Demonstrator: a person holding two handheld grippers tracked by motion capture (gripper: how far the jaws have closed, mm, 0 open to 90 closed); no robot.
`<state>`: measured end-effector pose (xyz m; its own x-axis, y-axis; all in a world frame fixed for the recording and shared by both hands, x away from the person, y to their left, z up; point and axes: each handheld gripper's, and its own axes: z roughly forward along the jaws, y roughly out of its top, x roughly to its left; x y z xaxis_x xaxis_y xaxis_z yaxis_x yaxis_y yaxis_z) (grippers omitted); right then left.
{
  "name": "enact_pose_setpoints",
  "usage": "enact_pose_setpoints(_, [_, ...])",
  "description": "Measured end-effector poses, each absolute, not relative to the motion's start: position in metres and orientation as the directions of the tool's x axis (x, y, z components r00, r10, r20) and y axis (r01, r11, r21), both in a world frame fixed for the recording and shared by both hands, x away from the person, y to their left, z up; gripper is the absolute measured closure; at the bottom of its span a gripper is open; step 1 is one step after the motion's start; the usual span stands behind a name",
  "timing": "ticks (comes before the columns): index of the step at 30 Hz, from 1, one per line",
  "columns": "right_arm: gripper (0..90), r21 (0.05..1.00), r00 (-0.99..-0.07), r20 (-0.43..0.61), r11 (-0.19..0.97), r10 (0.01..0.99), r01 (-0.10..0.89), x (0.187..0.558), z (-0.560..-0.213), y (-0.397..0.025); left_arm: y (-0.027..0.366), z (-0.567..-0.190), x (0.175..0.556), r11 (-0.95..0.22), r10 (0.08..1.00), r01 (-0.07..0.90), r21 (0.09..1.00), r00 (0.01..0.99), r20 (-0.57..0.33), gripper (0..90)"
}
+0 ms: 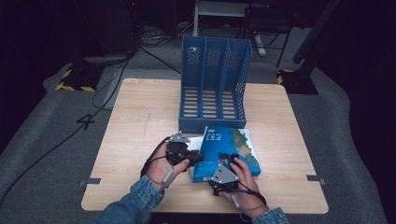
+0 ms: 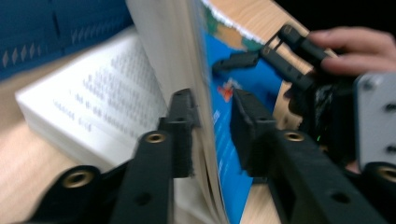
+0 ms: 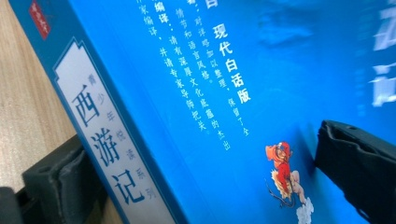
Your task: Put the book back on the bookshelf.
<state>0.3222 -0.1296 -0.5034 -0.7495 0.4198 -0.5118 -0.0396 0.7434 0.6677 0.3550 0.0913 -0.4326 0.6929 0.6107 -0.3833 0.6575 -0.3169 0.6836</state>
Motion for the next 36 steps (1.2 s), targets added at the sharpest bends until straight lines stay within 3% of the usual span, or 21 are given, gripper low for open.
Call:
enact_pose_setpoints(3, [0.2,0.673,-0.755,-0.505,0.739,0.419,-0.040,0.323,-0.504,-0.130,0.093,-0.439,0.355,-0.320,0.618,0.697,0.641,0.667,-0.417,69.8])
enact_pose_setpoints(4, [0.2,0.671,-0.757,-0.510,0.740,0.409,-0.053,0.324,-0.504,-0.130,0.096,-0.441,0.355,-0.320,0.611,0.716,0.620,0.656,-0.442,76.2])
enact_pose_setpoints(10, [0.0,0.643,-0.733,-0.568,0.757,0.374,-0.112,0.325,-0.504,-0.126,0.094,-0.434,0.353,-0.313,0.571,0.708,0.633,0.673,-0.470,85.5])
enact_pose_setpoints(15, [0.0,0.646,-0.672,-0.616,0.752,0.410,-0.133,0.325,-0.497,-0.124,0.099,-0.427,0.358,-0.244,0.521,0.733,0.635,0.652,-0.552,86.5])
enact_pose_setpoints(18, [0.0,0.656,-0.671,-0.612,0.743,0.419,-0.134,0.325,-0.494,-0.125,0.101,-0.427,0.364,-0.230,0.496,0.756,0.613,0.633,-0.595,86.4])
enact_pose_setpoints(24, [0.0,0.634,-0.716,-0.596,0.761,0.364,-0.141,0.335,-0.506,-0.122,0.106,-0.440,0.371,-0.234,0.552,0.784,0.575,0.594,-0.585,85.3])
enact_pose_setpoints(29, [0.0,0.644,-0.716,-0.581,0.757,0.387,-0.112,0.338,-0.505,-0.117,0.111,-0.442,0.375,-0.197,0.546,0.802,0.564,0.567,-0.617,85.2])
enact_pose_setpoints(36, [0.0,0.653,-0.712,-0.566,0.753,0.415,-0.081,0.341,-0.506,-0.111,0.117,-0.444,0.380,-0.124,0.477,0.838,0.532,0.520,-0.709,86.5])
